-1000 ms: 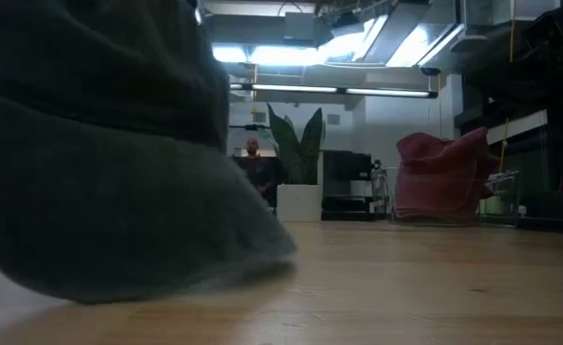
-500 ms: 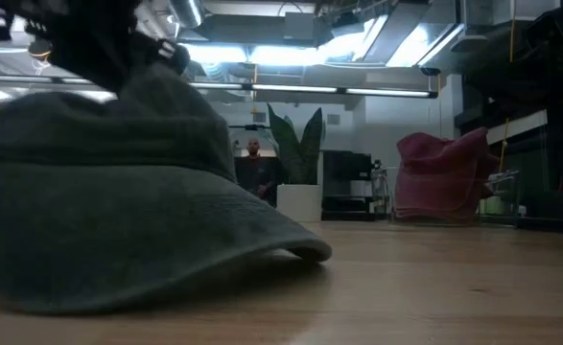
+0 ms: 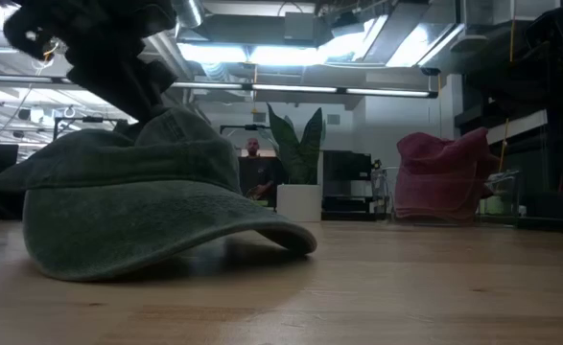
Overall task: Pick & Place hat
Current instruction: Put the black cap into the left transparent bin
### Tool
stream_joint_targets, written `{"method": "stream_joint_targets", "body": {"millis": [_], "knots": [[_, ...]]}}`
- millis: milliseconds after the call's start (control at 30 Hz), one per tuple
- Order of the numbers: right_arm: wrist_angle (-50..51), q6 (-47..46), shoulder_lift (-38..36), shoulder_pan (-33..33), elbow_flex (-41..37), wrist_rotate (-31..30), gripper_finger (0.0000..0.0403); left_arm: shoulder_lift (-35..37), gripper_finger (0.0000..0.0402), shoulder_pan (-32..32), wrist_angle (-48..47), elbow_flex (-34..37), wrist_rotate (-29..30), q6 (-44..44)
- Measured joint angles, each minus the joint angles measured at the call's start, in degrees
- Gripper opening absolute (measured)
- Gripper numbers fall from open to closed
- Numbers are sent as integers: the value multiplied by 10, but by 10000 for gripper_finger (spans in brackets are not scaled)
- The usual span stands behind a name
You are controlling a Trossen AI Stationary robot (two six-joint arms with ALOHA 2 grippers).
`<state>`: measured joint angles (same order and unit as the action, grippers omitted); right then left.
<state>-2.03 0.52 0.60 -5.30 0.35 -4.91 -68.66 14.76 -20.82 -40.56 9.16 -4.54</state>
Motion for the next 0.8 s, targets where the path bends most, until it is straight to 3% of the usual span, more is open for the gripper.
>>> {"method": "stream_joint_targets", "body": {"millis": [167, 400, 667, 800], "knots": [[0, 0, 0, 0, 0, 0, 16, 12, 167, 1, -5, 0, -24, -129], [0, 0, 0, 0, 0, 0, 16, 42, 236, 2, -8, 0, -8, -260], [0, 0, 0, 0, 0, 0, 16, 13, 244, 1, -95, -52, 86, -356], [0, 0, 0, 0, 0, 0, 16, -31, 244, -11, -93, -72, 96, -416]]}}
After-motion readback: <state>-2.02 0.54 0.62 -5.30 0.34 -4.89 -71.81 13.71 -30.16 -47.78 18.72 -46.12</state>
